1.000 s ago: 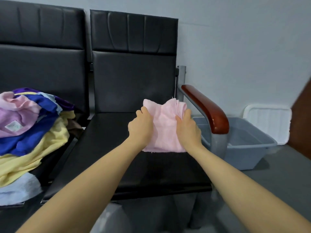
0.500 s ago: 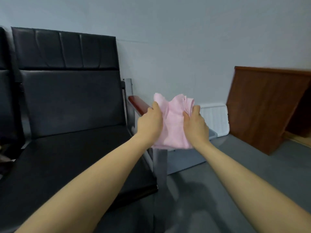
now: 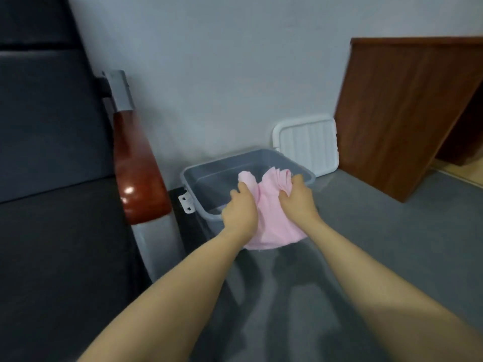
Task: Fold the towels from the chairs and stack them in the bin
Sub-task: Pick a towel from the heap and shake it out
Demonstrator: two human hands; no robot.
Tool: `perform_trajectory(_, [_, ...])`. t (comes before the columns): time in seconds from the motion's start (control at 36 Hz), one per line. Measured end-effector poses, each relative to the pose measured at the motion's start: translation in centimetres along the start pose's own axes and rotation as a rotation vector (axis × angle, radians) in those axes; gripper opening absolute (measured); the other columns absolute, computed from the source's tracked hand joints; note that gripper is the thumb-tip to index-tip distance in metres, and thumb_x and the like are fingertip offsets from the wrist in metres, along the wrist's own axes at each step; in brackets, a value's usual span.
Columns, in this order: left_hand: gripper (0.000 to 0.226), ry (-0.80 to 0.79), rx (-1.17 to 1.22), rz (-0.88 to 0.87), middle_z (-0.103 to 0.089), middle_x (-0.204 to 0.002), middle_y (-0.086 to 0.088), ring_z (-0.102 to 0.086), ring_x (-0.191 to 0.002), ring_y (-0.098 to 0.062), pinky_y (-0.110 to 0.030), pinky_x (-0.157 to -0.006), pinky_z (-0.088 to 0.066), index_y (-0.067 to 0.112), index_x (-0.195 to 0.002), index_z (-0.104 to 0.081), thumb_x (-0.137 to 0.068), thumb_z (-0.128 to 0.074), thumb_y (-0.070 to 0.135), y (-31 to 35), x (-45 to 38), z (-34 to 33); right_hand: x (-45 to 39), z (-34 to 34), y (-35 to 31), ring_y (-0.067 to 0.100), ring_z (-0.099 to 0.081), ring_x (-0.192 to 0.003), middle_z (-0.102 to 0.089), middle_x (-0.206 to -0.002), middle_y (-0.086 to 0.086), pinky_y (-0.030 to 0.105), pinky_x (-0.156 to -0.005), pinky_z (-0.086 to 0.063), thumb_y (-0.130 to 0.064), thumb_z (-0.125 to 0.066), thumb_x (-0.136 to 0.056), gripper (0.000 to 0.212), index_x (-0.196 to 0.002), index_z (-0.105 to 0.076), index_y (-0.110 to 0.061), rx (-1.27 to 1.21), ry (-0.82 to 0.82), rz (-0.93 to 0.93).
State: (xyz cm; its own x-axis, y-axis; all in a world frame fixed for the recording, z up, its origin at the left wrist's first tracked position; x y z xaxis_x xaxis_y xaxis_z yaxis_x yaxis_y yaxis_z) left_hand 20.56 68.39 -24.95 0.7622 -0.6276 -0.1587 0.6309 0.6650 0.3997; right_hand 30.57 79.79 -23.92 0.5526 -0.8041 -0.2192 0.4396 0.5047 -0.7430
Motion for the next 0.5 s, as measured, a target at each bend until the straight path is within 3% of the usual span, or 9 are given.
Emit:
perform_trajectory(0.25, [0.028, -0.071, 0.061, 0.065, -0.041, -0.126, -0.013, -0.055, -0.097, -0.031, -0.035, -0.071, -0.044, 0.011, -0.126, -0.032, -0.098, -0.032, 0.014, -2.7, -6.2, -9.3, -6.2, -6.9, 8.0, 0.026, -0.052, -0.088, -0.054, -0.098, 0.007, 0.030, -0.068, -0.035, -0.007, -0.048, -0.091, 0.020, -0.109, -0.043, 0.000, -0.150, -0.081, -0.061])
perform_trajectory(0.36, [0.027, -0.092, 0.145, 0.080, -0.041, -0.126, -0.010, -0.052, -0.101, -0.030, -0.035, -0.078, -0.043, 0.011, -0.124, -0.033, -0.099, -0.030, 0.020, -4.0, -8.4, -12.2, -7.9, -10.3, 10.3, 0.025, -0.050, -0.090, -0.052, -0.102, 0.005, 0.029, -0.069, -0.034, -0.005, -0.042, -0.093, 0.021, -0.114, -0.040, -0.004, -0.189, -0.137, -0.058])
perform_trajectory(0.5, [0.022, -0.105, 0.274, 0.106, -0.048, -0.119, -0.011, -0.052, -0.097, -0.031, -0.045, -0.082, -0.046, 0.013, -0.111, -0.033, -0.101, -0.025, 0.030, -5.7, -10.1, -15.4, -9.5, -13.6, 11.8, 0.029, -0.054, -0.094, -0.055, -0.107, 0.008, 0.037, -0.077, -0.044, -0.006, -0.038, -0.094, 0.025, -0.118, -0.035, -0.011, -0.146, -0.218, -0.003])
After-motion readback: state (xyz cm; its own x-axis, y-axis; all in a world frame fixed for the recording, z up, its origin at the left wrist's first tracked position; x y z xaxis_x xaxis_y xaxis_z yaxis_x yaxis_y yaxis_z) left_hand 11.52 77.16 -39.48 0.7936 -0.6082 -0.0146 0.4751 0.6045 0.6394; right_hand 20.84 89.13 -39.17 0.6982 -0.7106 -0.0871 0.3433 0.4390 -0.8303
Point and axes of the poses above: each hand's wrist, its own x-axis away from the middle knuckle, its own z-axis out of the back of the hand, y = z × x, the point moved 9 cm from there along -x, towards the middle knuckle
